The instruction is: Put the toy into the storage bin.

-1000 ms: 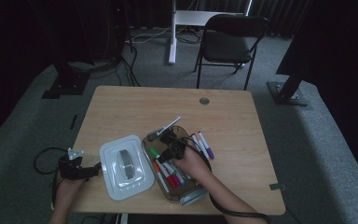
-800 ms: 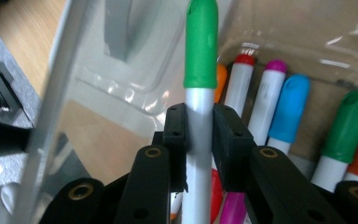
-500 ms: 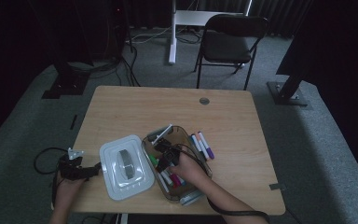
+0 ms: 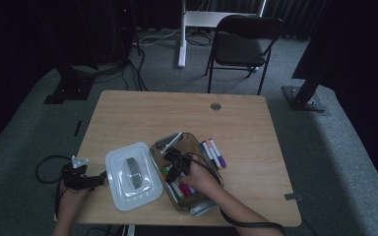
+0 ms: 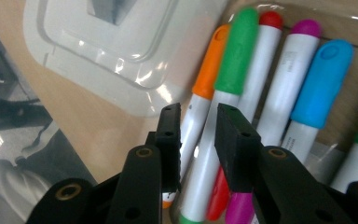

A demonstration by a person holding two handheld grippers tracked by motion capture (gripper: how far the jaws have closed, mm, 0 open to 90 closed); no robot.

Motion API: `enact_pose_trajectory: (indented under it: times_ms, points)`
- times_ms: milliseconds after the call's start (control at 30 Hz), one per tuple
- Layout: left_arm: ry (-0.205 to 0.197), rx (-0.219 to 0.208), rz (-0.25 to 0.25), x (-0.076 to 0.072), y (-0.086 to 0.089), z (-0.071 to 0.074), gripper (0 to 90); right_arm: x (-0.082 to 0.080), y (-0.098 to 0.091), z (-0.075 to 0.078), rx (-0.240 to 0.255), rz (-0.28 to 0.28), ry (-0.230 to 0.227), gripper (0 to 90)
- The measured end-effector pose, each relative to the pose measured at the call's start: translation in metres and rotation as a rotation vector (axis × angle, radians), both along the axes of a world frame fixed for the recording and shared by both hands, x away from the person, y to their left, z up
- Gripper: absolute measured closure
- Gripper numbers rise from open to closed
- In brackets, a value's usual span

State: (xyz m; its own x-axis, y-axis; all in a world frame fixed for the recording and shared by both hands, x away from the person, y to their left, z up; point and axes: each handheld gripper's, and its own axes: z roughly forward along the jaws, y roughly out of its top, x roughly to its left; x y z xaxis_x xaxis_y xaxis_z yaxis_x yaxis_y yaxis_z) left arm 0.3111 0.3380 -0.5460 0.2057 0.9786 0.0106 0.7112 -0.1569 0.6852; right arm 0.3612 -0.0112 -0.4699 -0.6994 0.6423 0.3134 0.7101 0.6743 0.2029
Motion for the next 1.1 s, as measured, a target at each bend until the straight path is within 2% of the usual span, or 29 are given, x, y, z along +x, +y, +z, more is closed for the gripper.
enact_pose_trajectory:
  times_ms: [300,467,600,700,800,900,1100]
  points:
    - [-0.002,0.0,0.0,0.0,0.0,0.0,0.5,-0.006,-0.041,0.038,0.102,-0.028,-0.094,64.5]
    - [-0.001,0.0,0.0,0.0,0.0,0.0,0.5,-0.002,-0.071,0.065,0.171,-0.075,-0.143,63.1]
    - [-0.001,0.0,0.0,0.0,0.0,0.0,0.6,0.005,-0.094,0.084,0.206,-0.13,-0.188,61.1]
    - [-0.002,0.0,0.0,0.0,0.0,0.0,0.5,0.012,-0.112,0.091,0.201,-0.166,-0.231,59.8]
    - [-0.002,0.0,0.0,0.0,0.0,0.0,0.5,0.018,-0.123,0.093,0.192,-0.193,-0.253,59.8]
    - [0.0,0.0,0.0,0.0,0.0,0.0,0.5,0.03,-0.143,0.086,0.167,-0.24,-0.285,60.6]
    - [0.0,0.0,0.0,0.0,0.0,0.0,0.5,0.052,-0.166,0.056,0.112,-0.326,-0.268,63.3]
